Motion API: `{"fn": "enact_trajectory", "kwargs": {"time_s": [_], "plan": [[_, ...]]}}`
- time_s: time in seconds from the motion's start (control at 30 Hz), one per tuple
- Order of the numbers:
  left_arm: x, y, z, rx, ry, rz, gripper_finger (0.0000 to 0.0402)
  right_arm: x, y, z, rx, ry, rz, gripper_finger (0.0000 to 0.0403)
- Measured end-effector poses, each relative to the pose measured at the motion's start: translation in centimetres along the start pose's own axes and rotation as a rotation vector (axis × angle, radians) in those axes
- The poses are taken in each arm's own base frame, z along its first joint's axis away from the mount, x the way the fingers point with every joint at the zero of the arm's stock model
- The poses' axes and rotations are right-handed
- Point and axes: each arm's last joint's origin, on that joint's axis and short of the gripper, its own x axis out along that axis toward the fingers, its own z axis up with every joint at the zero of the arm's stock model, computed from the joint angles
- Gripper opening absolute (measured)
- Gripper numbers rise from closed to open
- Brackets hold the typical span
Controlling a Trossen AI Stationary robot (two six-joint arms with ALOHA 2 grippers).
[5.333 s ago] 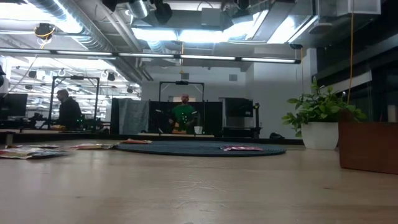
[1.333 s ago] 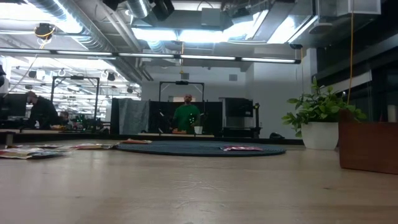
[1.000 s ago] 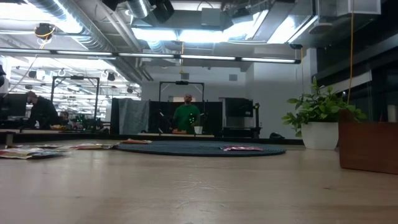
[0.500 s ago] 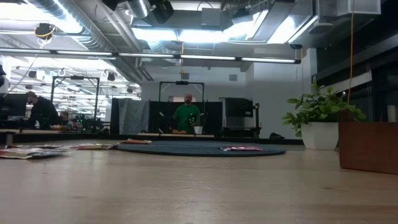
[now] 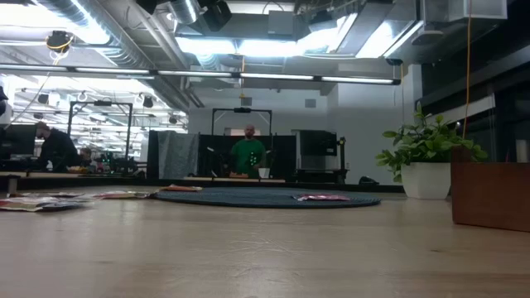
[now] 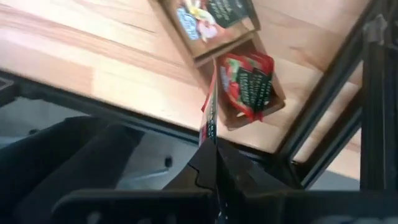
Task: Pick & Place Tea
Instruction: Put the red tea bag into the right section of the wooden organizer
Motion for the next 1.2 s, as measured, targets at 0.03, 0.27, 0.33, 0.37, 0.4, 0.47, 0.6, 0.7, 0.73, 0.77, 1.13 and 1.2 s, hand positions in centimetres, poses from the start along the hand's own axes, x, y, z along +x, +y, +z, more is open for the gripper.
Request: {"fn": "enact_trajectory", "kwargs": {"time_s": [0.03, 0.27, 0.33, 0.37, 0.4, 0.47, 0.6, 0.7, 0.73, 0.77, 1.13, 1.2], "plan": [[0.0, 0.0, 0.0, 0.0, 0.0, 0.0, 0.0118, 0.4, 0.0, -0.2, 0.005, -0.011, -0.017, 0.0001], [0.0, 0.0, 0.0, 0.0, 0.0, 0.0, 0.0118, 2.7, 0.2, -0.4, 0.015, -0.118, -0.156, 0.0001], [0.0, 0.0, 0.0, 0.0, 0.0, 0.0, 0.0118, 3.0, 0.2, -0.4, 0.017, -0.142, -0.186, 0.0001], [0.0, 0.0, 0.0, 0.0, 0.0, 0.0, 0.0118, 3.1, 0.1, -0.3, 0.019, -0.149, -0.197, 0.0001], [0.0, 0.0, 0.0, 0.0, 0.0, 0.0, 0.0118, 3.2, 0.1, -0.3, 0.021, -0.157, -0.207, 0.0001], [0.0, 0.0, 0.0, 0.0, 0.0, 0.0, 0.0118, 3.3, 0.1, -0.2, 0.027, -0.168, -0.22, 0.0002], [0.0, 0.0, 0.0, 0.0, 0.0, 0.0, 0.0118, 3.3, 0.2, 0.0, 0.027, -0.196, -0.205, 0.0002], [0.0, 0.0, 0.0, 0.0, 0.0, 0.0, 0.0118, 3.2, 0.3, 0.2, 0.034, -0.2, -0.205, 0.0005], [0.0, 0.0, 0.0, 0.0, 0.0, 0.0, 0.0118, 3.2, 0.3, 0.2, 0.036, -0.201, -0.206, 0.0009], [0.0, 0.0, 0.0, 0.0, 0.0, 0.0, 0.0118, 3.2, 0.3, 0.2, 0.036, -0.201, -0.207, 0.0012], [0.0, 0.0, 0.0, 0.0, 0.0, 0.0, 0.0118, 3.2, 0.3, 0.2, 0.039, -0.2, -0.206, 0.0038], [0.0, 0.0, 0.0, 0.0, 0.0, -0.001, 0.0118, 3.2, 0.3, 0.2, 0.039, -0.2, -0.206, 0.0038]]}}
